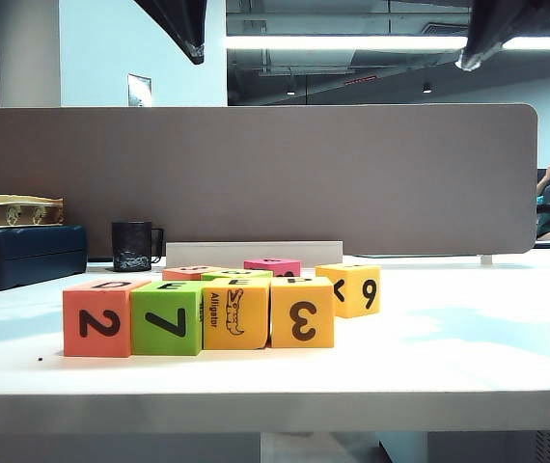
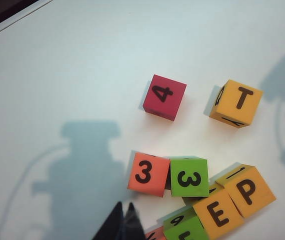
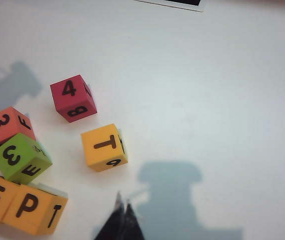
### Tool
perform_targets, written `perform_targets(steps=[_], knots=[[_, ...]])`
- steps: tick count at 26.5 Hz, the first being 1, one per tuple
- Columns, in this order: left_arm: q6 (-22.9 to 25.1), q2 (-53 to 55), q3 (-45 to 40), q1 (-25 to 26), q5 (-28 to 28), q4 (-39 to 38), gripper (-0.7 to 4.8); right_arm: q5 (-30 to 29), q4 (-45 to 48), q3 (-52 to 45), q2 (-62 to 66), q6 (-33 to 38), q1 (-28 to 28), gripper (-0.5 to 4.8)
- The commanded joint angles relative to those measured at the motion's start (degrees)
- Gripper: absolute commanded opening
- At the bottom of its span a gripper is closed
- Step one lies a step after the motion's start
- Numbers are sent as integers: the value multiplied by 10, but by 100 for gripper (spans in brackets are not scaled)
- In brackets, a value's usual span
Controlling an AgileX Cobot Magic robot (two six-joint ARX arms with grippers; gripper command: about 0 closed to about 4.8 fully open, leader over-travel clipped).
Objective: Select the appropriate blocks from the scattered letter blocks on the table and arrange them in a row to spell out "DEEP".
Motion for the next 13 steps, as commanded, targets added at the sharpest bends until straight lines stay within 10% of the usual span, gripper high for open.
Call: perform_targets(steps=[1,13], knots=[[0,-3,2,-1,1,12,-5,1,44,-33,-23,0,-11,-5],[0,-3,2,-1,0,26,-6,3,121,-212,-157,-2,-66,-5]])
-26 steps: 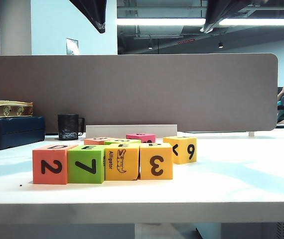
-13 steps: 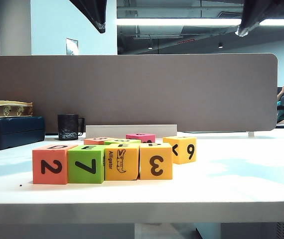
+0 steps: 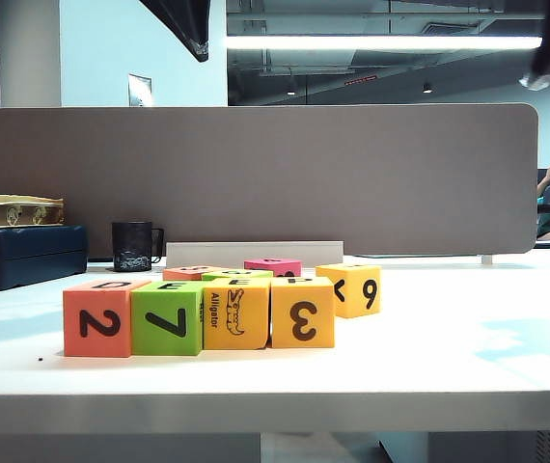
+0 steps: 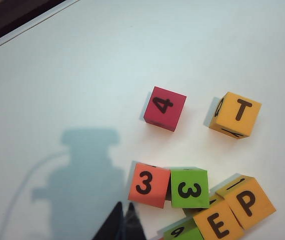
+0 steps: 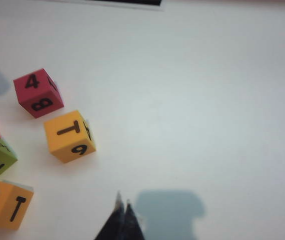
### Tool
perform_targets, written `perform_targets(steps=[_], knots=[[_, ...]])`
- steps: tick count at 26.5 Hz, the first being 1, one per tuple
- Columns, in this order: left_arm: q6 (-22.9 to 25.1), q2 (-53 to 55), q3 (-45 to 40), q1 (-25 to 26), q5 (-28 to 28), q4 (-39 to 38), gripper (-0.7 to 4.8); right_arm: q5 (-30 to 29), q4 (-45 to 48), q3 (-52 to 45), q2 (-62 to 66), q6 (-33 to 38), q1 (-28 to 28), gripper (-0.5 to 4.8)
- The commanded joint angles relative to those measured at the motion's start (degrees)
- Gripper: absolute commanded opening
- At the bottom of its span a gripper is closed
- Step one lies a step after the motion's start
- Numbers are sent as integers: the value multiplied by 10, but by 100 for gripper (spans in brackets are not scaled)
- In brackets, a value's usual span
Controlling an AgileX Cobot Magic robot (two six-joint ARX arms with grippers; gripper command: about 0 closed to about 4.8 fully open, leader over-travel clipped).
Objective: Select the appropriate blocks from the scattered letter blocks on the table and arrange them in a row to spell out "DEEP".
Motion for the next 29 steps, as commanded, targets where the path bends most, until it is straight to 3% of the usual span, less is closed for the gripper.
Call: perform_targets(steps=[1,6,20,29], knots=[[0,-3,2,-1,1,6,-6,9,16,-38,-36,-2,-14,-5],[0,-3,2,-1,1,6,-6,64,47,-138,-125,-1,-31,-5],[0,-3,2,-1,0,6,-6,88,156,-380,-372,-1,-76,-5],[0,-3,2,-1,1,6,-6,94,163,-487,-511,-2,-102,-5]])
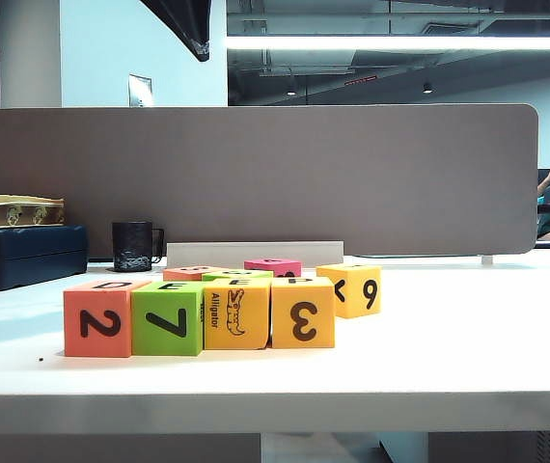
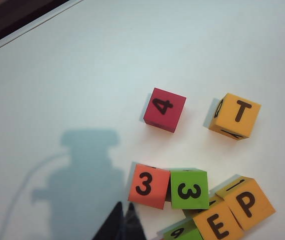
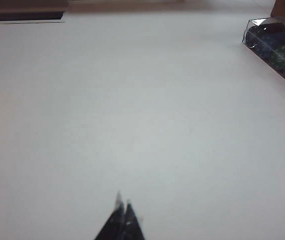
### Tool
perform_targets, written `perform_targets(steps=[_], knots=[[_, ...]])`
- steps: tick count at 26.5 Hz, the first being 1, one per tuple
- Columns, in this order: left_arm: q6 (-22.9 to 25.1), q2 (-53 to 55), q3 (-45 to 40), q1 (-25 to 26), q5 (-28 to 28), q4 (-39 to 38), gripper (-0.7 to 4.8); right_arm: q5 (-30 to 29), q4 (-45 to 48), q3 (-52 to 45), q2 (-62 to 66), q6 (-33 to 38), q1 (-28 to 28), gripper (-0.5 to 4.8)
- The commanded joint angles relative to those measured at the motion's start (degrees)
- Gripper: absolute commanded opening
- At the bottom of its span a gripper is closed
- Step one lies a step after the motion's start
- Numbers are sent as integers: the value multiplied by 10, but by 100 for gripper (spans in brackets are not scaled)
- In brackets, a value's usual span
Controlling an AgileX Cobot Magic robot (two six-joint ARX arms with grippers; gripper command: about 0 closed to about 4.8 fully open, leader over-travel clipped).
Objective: Select the appropriate blocks from the scattered letter blocks on the table and arrange them in a row to spell out "DEEP".
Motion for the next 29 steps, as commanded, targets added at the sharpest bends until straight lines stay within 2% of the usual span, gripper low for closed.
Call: perform_targets(steps=[1,12,25,29], knots=[[0,-3,2,-1,0,4,-6,6,12,-19,-29,-2,-2,-5],[0,-3,2,-1,0,4,-6,13,14,-87,-122,-1,-3,-5],[0,-3,2,-1,0,8,-6,13,20,-90,-129,-3,-5,-5],[0,-3,2,-1,1,8,-6,-26,21,-91,-129,27,-3,-5]])
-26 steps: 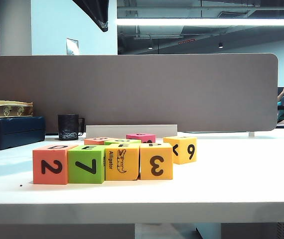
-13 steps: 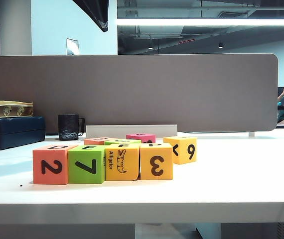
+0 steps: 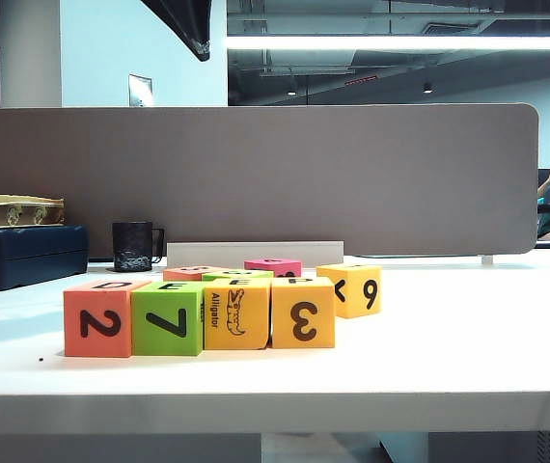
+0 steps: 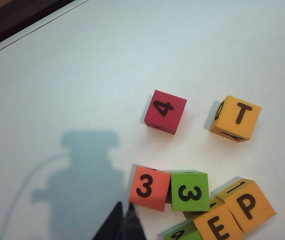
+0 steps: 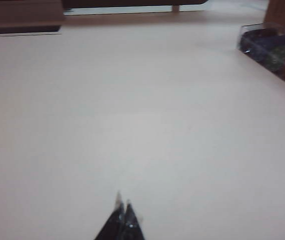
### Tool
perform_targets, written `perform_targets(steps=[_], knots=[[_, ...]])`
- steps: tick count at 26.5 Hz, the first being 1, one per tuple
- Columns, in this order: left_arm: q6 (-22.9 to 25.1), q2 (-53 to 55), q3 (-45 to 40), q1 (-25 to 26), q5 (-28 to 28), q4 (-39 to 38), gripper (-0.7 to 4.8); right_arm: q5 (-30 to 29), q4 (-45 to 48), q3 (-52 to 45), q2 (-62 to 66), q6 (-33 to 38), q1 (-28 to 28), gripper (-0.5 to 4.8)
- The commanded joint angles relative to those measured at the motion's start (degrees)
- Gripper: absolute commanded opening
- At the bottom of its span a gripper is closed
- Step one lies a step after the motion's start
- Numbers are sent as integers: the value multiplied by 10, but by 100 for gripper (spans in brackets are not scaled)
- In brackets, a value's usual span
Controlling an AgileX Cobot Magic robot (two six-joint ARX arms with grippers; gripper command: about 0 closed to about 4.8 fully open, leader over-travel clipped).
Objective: Select the appropriate blocks from the scattered letter blocks on the table and arrange them in a row to spell out "DEEP".
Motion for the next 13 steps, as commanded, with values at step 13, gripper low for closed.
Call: perform_targets(steps=[13], knots=[[0,-3,2,-1,1,5,-6,14,5,-3,11,-27,4,-5]])
